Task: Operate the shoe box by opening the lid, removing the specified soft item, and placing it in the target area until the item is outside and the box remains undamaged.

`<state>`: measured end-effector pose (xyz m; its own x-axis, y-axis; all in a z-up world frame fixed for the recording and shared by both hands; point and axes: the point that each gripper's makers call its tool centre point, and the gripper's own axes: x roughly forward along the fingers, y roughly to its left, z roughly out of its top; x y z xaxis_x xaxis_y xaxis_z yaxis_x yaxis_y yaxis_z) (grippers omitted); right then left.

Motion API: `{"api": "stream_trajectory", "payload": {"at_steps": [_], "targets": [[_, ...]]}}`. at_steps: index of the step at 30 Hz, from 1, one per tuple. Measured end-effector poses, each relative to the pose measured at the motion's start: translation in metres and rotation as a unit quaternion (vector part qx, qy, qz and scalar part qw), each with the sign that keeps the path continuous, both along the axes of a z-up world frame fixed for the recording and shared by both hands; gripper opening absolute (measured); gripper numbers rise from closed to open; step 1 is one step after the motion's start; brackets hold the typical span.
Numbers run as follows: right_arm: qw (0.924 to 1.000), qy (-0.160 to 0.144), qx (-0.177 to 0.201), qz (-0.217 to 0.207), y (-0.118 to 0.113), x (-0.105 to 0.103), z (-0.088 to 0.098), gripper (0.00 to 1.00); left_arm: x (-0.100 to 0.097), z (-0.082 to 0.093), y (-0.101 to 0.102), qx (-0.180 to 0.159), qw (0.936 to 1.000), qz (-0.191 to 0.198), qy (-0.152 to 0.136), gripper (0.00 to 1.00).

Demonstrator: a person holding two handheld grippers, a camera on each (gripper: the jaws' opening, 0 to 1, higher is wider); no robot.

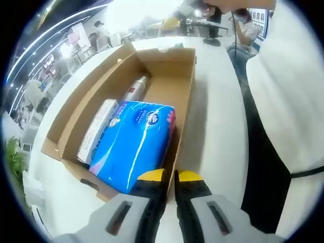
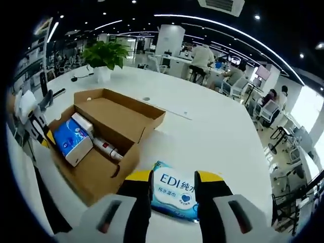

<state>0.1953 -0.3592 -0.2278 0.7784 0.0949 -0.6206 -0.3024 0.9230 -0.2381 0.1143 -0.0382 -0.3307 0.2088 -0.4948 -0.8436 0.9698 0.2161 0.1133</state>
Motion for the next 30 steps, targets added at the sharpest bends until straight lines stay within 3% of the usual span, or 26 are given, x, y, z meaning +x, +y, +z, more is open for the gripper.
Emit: {"api": "stream_trajectory", "payload": {"at_steps": [9,13,16,25,28,30], "targets": [[0.9988,-0.005,0.009,0.048,0.037,0.002,0.005,0.26,-0.001,0.0,0.0,0.003,0.9999,-0.012,0.003,0.06],[0.9975,-0.026,-0.034,0.056,0.039,0.01,0.011,0.31,0.0,-0.001,0.0,0.006,0.9999,-0.011,0.011,0.06],[0.9981,-0.021,-0.016,0.055,0.043,0.011,0.013,0.29,0.0,-0.001,0.0,0.005,0.9999,-0.01,0.013,0.06],[0.9967,-0.013,-0.01,0.079,0.064,0.009,0.012,0.27,-0.001,0.0,0.0,0.003,0.9998,-0.014,0.011,0.05],[0.9936,0.008,-0.071,0.088,0.059,0.005,0.001,0.28,-0.002,0.0,0.0,0.005,0.9996,-0.026,0.007,0.04],[0.9918,0.008,-0.08,0.1,0.065,0.004,-0.003,0.28,-0.002,-0.001,0.0,0.006,0.9995,-0.03,0.006,0.04]]}}
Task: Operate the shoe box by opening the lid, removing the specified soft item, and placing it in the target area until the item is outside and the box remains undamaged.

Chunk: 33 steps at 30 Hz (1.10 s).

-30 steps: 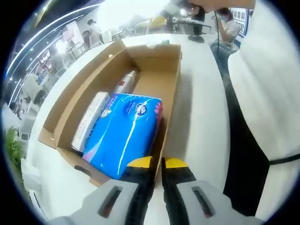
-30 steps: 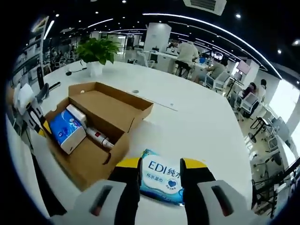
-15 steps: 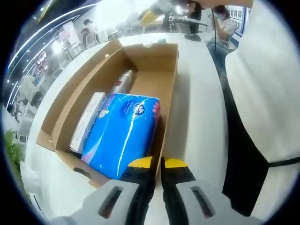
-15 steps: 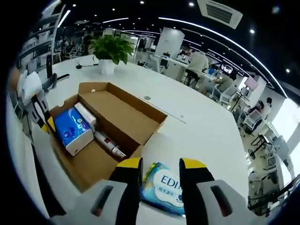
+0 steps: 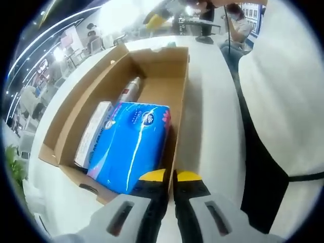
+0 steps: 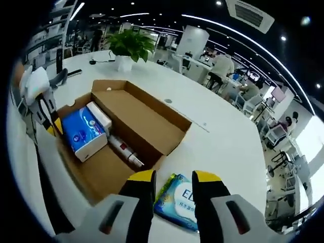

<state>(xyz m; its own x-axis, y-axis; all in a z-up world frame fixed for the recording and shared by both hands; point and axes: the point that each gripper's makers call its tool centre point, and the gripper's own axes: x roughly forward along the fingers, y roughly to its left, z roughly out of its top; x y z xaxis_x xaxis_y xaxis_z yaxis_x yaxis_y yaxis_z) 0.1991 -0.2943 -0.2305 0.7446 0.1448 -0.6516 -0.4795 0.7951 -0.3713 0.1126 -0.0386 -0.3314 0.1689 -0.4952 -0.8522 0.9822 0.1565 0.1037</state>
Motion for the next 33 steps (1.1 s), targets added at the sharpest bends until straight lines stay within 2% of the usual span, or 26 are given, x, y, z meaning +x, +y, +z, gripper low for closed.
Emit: {"api": "stream_trajectory", "payload": {"at_steps": [5,7,11,14,16,22,26,28,31,33], "targets": [[0.9991,0.01,0.002,0.04,0.021,-0.005,-0.006,0.27,0.0,0.0,0.0,-0.003,1.0,0.001,-0.001,0.04],[0.9976,0.034,0.014,0.059,0.033,-0.009,-0.016,0.27,0.0,0.0,0.0,-0.002,1.0,0.003,0.001,0.04],[0.9964,0.047,-0.009,0.07,0.039,-0.008,-0.027,0.29,0.0,0.0,0.0,-0.002,1.0,0.004,0.001,0.05],[0.9958,0.047,-0.009,0.078,0.045,-0.005,-0.027,0.28,0.0,0.0,0.0,-0.003,0.9999,0.009,0.005,0.05],[0.9952,0.058,-0.001,0.079,0.048,-0.004,-0.03,0.28,0.0,0.0,0.0,-0.004,0.9999,0.01,0.01,0.04],[0.9919,0.063,-0.021,0.109,0.054,-0.005,-0.035,0.28,0.0,0.0,-0.001,-0.001,0.9998,0.009,0.017,0.04],[0.9862,0.096,-0.044,0.127,0.054,-0.006,-0.052,0.28,0.0,0.0,-0.001,-0.003,0.9998,0.014,0.015,0.04],[0.9863,0.09,-0.049,0.129,0.056,-0.002,-0.053,0.28,0.0,0.0,-0.001,-0.004,0.9997,0.017,0.017,0.04],[0.9853,0.1,-0.052,0.129,0.058,0.0,-0.057,0.31,0.0,0.0,-0.001,-0.002,0.9997,0.017,0.015,0.04],[0.9806,0.1,-0.071,0.153,0.064,0.003,-0.06,0.31,0.0,0.0,-0.001,-0.002,0.9997,0.017,0.016,0.05]]}}
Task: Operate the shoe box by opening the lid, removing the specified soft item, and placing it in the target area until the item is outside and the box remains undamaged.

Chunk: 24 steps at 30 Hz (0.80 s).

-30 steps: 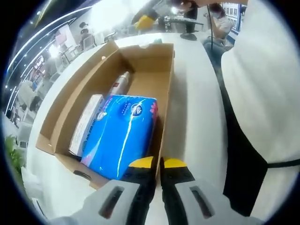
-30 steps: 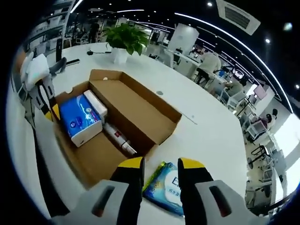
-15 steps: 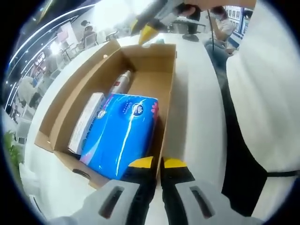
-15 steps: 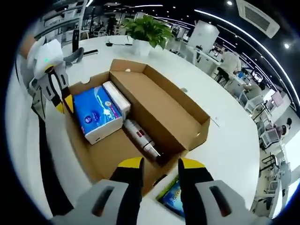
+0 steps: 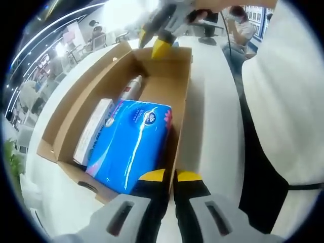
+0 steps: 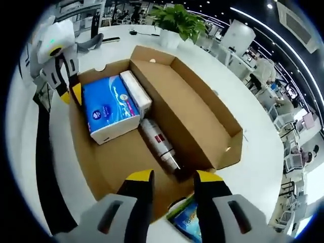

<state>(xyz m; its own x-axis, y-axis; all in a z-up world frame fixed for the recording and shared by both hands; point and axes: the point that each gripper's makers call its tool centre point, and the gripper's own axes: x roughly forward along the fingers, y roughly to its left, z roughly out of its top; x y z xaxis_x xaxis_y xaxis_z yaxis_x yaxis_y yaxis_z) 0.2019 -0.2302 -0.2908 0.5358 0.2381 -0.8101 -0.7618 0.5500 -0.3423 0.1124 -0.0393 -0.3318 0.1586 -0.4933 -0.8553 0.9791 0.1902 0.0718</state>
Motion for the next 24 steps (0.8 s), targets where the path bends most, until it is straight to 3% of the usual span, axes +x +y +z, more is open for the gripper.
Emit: {"api": "stream_trajectory", "payload": {"at_steps": [3,7,10,14,17,19,24], "targets": [[0.9976,-0.017,-0.053,0.041,0.002,0.005,-0.005,0.29,0.0,0.0,0.0,0.001,1.0,0.0,-0.001,0.05],[0.9975,-0.004,-0.048,0.051,0.014,0.002,-0.01,0.3,-0.001,0.0,0.0,0.004,0.9999,-0.003,-0.009,0.05],[0.9961,0.005,-0.066,0.058,0.013,0.002,-0.019,0.31,0.0,0.0,0.0,0.004,0.9999,-0.003,-0.01,0.05],[0.993,0.042,-0.077,0.079,0.018,0.001,-0.032,0.39,0.0,-0.001,0.0,0.003,1.0,0.001,-0.006,0.05],[0.9884,0.03,-0.114,0.095,0.016,0.014,-0.036,0.36,0.0,-0.001,0.0,0.004,1.0,-0.001,-0.004,0.05],[0.9885,0.034,-0.114,0.093,0.016,0.015,-0.039,0.3,0.0,-0.001,0.0,0.004,1.0,-0.004,-0.003,0.04],[0.9875,0.034,-0.12,0.096,0.015,0.018,-0.042,0.33,0.0,-0.001,0.0,0.002,0.9999,-0.012,-0.003,0.04]]}}
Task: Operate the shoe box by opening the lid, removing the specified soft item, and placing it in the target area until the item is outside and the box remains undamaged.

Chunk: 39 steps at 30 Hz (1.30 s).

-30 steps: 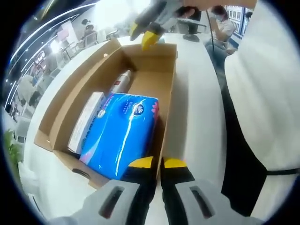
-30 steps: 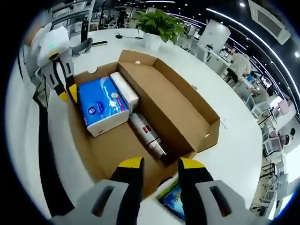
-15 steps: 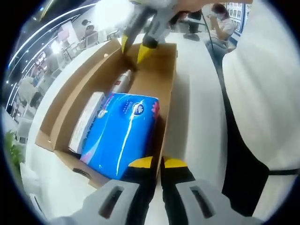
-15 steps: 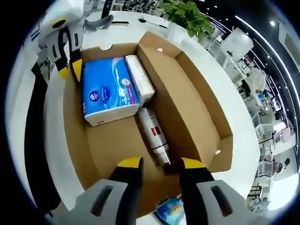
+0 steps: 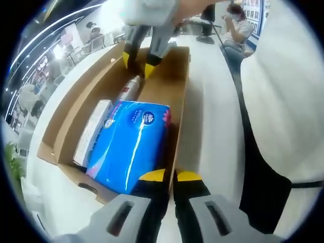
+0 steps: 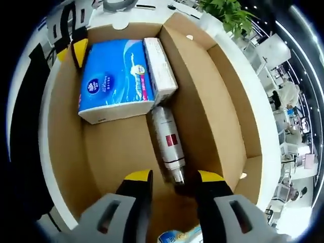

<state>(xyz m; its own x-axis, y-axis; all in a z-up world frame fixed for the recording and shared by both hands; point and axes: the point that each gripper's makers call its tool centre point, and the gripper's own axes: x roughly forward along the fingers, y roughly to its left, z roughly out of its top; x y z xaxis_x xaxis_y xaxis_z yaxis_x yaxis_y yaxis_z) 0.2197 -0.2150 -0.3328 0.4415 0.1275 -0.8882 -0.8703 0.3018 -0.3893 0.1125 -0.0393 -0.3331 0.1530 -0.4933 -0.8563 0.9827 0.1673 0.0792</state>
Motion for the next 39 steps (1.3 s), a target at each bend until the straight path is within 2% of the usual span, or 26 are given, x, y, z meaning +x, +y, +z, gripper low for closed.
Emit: {"api": "stream_trajectory", "payload": {"at_steps": [1,3,5,6,7,8,9,10,11,12,13,14,16,19,22,25,26,29,30,33,34,36,37,38,39], "targets": [[0.9999,0.01,-0.002,-0.001,-0.001,-0.002,-0.004,0.33,0.0,0.0,0.0,0.0,1.0,-0.001,0.001,0.04],[0.9999,0.01,-0.009,-0.002,-0.002,0.0,-0.008,0.33,0.0,0.0,0.0,0.001,1.0,-0.001,0.006,0.04],[0.9992,0.034,-0.015,-0.014,-0.005,-0.005,-0.018,0.33,0.0,-0.004,0.001,0.003,0.9999,0.006,0.012,0.04],[0.9992,0.035,-0.016,-0.013,-0.005,-0.005,-0.019,0.33,-0.003,-0.01,0.007,0.025,0.9996,0.001,0.015,0.04],[0.999,0.037,-0.019,-0.012,-0.006,-0.006,-0.021,0.33,0.002,-0.006,0.0,0.012,0.9996,-0.023,-0.013,0.04],[0.9991,0.036,-0.021,-0.01,-0.006,-0.006,-0.021,0.33,-0.005,-0.006,0.003,0.029,0.9989,-0.035,-0.007,0.02],[0.999,0.037,-0.023,-0.007,-0.006,-0.006,-0.021,0.33,-0.018,-0.005,-0.001,0.044,0.9963,-0.074,-0.007,0.02],[0.999,0.037,-0.023,-0.001,-0.005,-0.006,-0.021,0.33,-0.023,-0.006,-0.002,0.048,0.9952,-0.085,-0.005,0.01],[0.999,0.036,-0.025,0.002,-0.005,-0.005,-0.023,0.33,-0.028,-0.008,-0.004,0.054,0.9955,-0.077,-0.013,0.01],[0.9988,0.034,-0.034,0.012,-0.006,-0.002,-0.025,0.35,-0.023,-0.007,-0.005,0.051,0.9951,-0.079,-0.032,0.02],[0.9986,0.033,-0.038,0.016,-0.007,-0.001,-0.025,0.35,-0.022,-0.007,-0.004,0.032,0.9992,-0.026,-0.002,0.01],[0.9986,0.032,-0.038,0.017,-0.006,0.0,-0.025,0.35,-0.021,-0.006,-0.003,0.031,0.9994,-0.017,0.004,0.02],[0.9986,0.033,-0.038,0.018,-0.004,0.004,-0.026,0.32,-0.02,-0.005,-0.003,0.04,0.997,-0.063,-0.021,0.02],[0.9977,0.034,-0.045,0.037,0.001,0.006,-0.028,0.28,-0.019,-0.005,-0.002,0.038,0.9981,-0.048,-0.008,0.02],[0.9975,0.042,-0.046,0.034,0.0,0.008,-0.033,0.28,-0.015,-0.006,0.0,0.04,0.9972,-0.06,-0.02,0.02],[0.9976,0.047,-0.046,0.024,-0.003,0.009,-0.033,0.22,-0.01,-0.007,0.002,0.046,0.9969,-0.062,-0.015,0.02],[0.9975,0.048,-0.046,0.021,-0.005,0.009,-0.033,0.21,-0.007,-0.008,0.003,0.055,0.9957,-0.071,-0.024,0.03],[0.9976,0.056,-0.04,0.005,-0.008,0.006,-0.035,0.2,-0.002,-0.008,0.005,0.056,0.9957,-0.07,-0.026,0.03],[0.9967,0.072,-0.039,-0.002,-0.008,0.001,-0.036,0.2,-0.002,-0.008,0.005,0.055,0.9961,-0.066,-0.02,0.03],[0.9927,0.105,-0.007,-0.06,-0.003,-0.012,-0.035,0.2,-0.004,-0.008,0.005,0.057,0.996,-0.066,-0.019,0.03],[0.986,0.135,0.008,-0.098,-0.002,-0.022,-0.037,0.2,-0.005,-0.009,0.005,0.058,0.9958,-0.067,-0.023,0.03],[0.98,0.144,0.017,-0.135,-0.003,-0.025,-0.036,0.2,-0.005,-0.008,0.005,0.057,0.9959,-0.066,-0.026,0.03],[0.9726,0.164,0.022,-0.164,-0.003,-0.033,-0.038,0.19,-0.004,-0.008,0.005,0.054,0.9969,-0.054,-0.019,0.03],[0.9692,0.168,0.027,-0.178,-0.002,-0.034,-0.038,0.19,-0.003,-0.008,0.005,0.053,0.9972,-0.05,-0.016,0.03],[0.9609,0.174,0.027,-0.214,-0.003,-0.039,-0.038,0.19,-0.004,-0.008,0.005,0.054,0.997,-0.052,-0.017,0.03]]}}
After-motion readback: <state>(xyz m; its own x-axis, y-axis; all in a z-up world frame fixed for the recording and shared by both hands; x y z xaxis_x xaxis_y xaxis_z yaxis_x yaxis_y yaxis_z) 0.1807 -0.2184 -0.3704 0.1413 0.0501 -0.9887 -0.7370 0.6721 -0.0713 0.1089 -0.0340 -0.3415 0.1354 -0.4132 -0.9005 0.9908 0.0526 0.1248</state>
